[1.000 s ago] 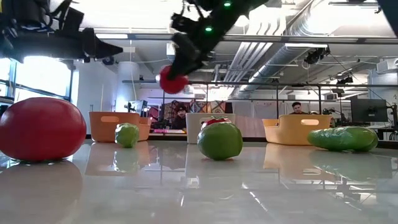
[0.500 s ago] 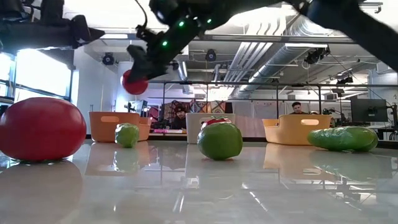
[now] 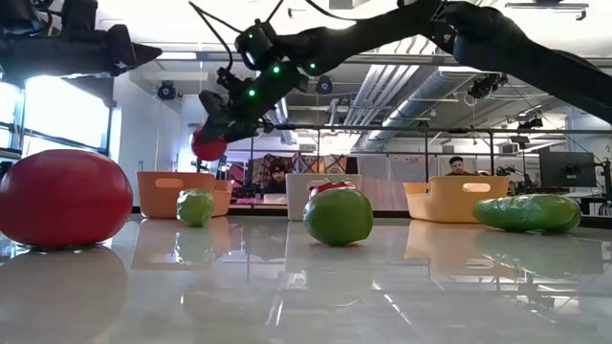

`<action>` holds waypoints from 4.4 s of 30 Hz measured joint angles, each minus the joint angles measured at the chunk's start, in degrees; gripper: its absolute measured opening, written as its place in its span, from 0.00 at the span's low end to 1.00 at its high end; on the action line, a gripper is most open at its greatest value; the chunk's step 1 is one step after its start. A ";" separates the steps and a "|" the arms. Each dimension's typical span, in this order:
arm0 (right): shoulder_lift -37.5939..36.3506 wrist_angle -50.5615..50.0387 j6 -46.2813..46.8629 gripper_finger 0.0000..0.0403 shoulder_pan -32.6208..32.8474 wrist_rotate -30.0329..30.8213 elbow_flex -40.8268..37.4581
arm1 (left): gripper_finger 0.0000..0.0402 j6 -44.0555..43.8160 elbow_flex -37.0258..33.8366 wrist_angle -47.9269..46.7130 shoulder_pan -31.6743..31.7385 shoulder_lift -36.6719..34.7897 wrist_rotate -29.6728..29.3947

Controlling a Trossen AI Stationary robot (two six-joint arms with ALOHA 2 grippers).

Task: Sort produce into baskets
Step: Put the bottom right tomato into the orange bin, then put the bottom left lime into the yellow bin

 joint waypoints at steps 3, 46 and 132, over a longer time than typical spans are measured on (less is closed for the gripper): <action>0.01 -0.14 0.27 0.61 -0.25 -1.07 0.00 | 0.00 -0.42 0.00 -1.41 0.59 0.02 1.38; 7.04 5.32 6.64 0.68 -1.57 -6.18 -0.09 | 0.00 -1.90 0.00 -2.64 1.83 0.52 1.72; -1.22 4.78 1.36 0.00 12.62 17.51 -13.47 | 0.00 0.13 0.02 -4.85 1.81 0.51 1.48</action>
